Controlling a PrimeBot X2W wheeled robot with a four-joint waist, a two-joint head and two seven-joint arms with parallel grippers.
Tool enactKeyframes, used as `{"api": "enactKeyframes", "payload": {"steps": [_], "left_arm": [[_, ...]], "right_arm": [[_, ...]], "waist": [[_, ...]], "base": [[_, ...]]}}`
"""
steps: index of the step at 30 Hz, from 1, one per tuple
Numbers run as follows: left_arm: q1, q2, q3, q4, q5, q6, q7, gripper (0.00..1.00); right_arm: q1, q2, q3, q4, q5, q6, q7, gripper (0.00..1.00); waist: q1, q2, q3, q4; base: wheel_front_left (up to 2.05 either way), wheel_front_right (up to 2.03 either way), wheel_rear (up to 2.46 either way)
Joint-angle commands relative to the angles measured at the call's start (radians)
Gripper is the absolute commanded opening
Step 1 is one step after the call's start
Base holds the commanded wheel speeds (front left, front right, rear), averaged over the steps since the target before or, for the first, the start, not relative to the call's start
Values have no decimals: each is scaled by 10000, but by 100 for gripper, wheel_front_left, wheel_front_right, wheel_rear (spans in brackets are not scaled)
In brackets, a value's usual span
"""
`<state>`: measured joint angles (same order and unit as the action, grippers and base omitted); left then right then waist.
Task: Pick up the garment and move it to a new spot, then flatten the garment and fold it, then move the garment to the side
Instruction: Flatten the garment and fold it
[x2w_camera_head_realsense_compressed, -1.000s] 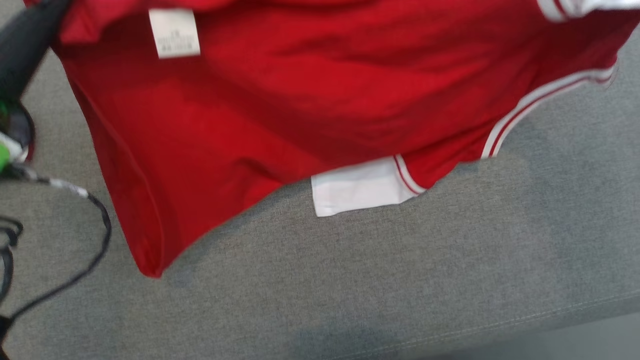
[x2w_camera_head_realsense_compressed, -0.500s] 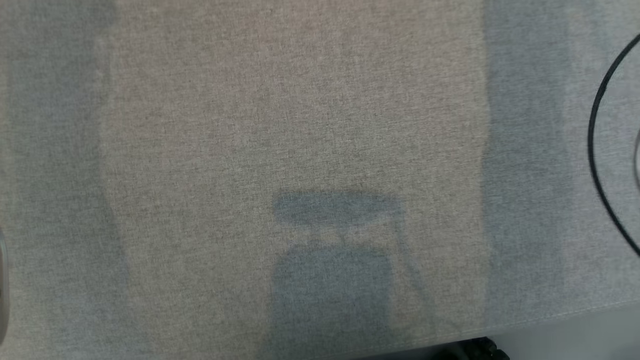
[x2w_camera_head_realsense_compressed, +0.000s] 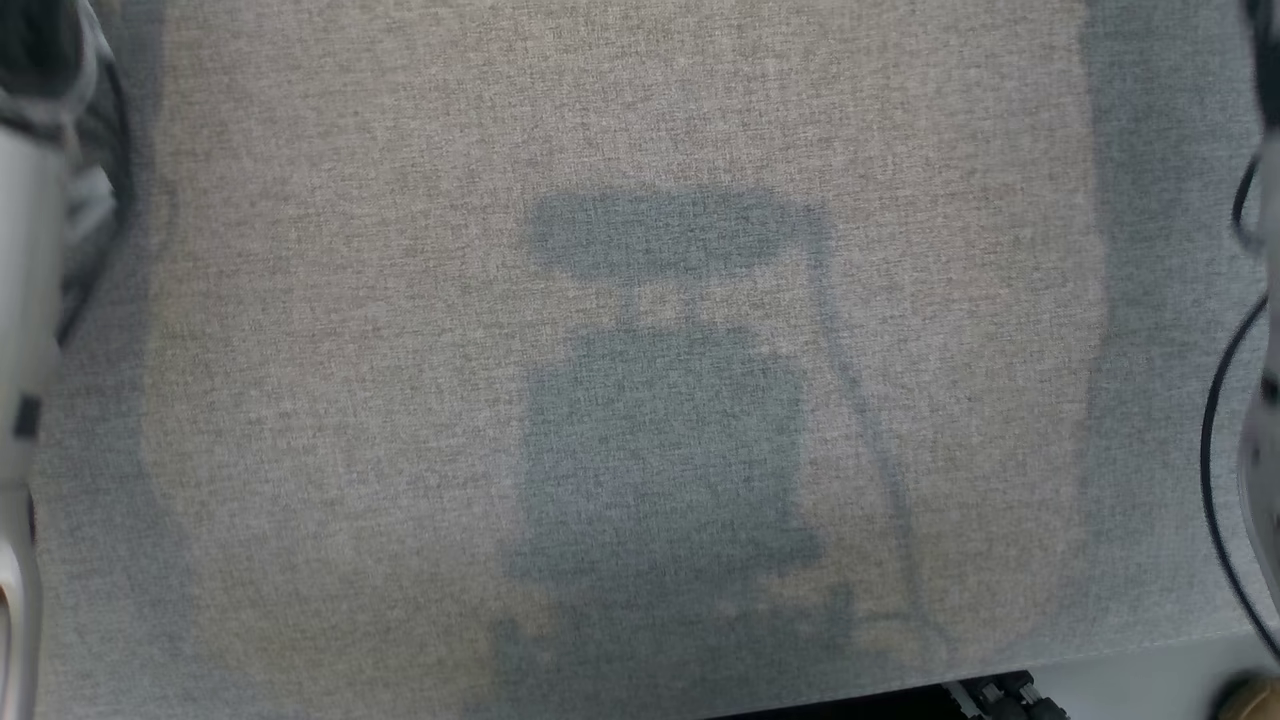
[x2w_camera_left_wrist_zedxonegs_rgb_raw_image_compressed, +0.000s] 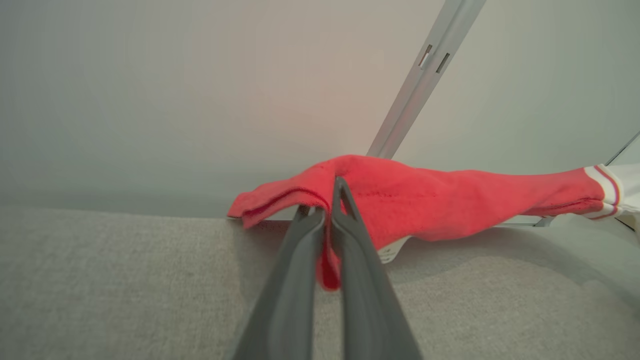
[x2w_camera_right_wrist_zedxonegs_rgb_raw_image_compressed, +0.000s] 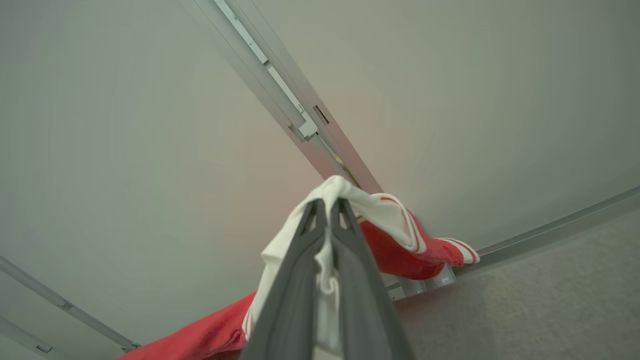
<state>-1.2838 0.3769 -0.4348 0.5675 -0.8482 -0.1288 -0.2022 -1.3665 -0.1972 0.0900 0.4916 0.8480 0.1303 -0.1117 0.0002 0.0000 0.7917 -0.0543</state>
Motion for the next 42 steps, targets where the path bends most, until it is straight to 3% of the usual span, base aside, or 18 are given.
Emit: {"api": "enactKeyframes", "payload": {"steps": [1, 4, 5, 9, 15, 18, 21, 24, 28, 31, 35, 42], "left_arm": [[157, 124, -45, -111, -201, -28, -116, 0], [1430, 509, -755, -462, -1014, -28, -262, 0], [2302, 766, -1243, -758, -1576, -28, -215, 0], [3711, 1343, -2051, -1719, -2604, -30, -30, 0], [6495, 2020, -2836, -2882, -3593, -10, 271, 0], [8251, 2212, -3123, -3621, -4100, 379, 258, 0], [9900, 2488, -3227, -4679, -4555, 1051, 71, 0], [11326, 2744, -3026, -5870, -5083, 1885, -186, 0], [12539, 3092, -2816, -7670, -5461, 2594, -372, 0], [12739, 3316, -2575, -8674, -5628, 3003, -324, 0], [12166, 3598, -2154, -9286, -5885, 3302, 17, 0], [10238, 3631, -1443, -9640, -6951, 4054, 1538, 0]], "right_arm": [[306, -171, 23, -250, 218, 8, 5, 0], [2326, -1000, 299, -1396, 1165, 8, 272, 0], [3580, -1594, 532, -2105, 1536, 8, 510, 0], [5762, -2604, 411, -3454, 2477, 6, 828, 0], [9345, -3819, 596, -4932, 2646, 6, 1320, 0], [11301, -4084, 517, -5433, 2442, 5, 1188, 0], [13153, -4105, 173, -6022, 2450, 2, 1084, 0], [14863, -4080, -539, -6698, 2519, 2, 994, 0], [16602, -3976, -1649, -7934, 2733, 5, 1070, 0], [16787, -3957, -2164, -8718, 2967, 5, 1336, 0], [15882, -4031, -2190, -9020, 3269, 6, 1758, 0], [12322, -4058, -1254, -7522, 3073, 6, 3255, 0]], "waist": [[-2, 0, 46, -28], [-2, 0, -195, -65], [-2, 0, -427, -86], [-2, 0, -1068, -47], [-2, 0, -2658, -2], [-2, 0, -3533, -20], [-2, 0, -4090, -61], [-2, 0, -4230, -77], [-2, 0, -4034, -33], [-2, 0, -3714, -6], [-2, 0, -3336, 18], [-2, 0, -2822, 186]], "base": [[0, 0, 0], [0, 0, 0], [0, 0, 0], [0, 0, 0], [0, 0, 0], [0, 0, 0], [0, 0, 0], [0, 0, 0], [0, 0, 0], [0, 0, 0], [0, 0, 0], [0, 0, 0]]}}
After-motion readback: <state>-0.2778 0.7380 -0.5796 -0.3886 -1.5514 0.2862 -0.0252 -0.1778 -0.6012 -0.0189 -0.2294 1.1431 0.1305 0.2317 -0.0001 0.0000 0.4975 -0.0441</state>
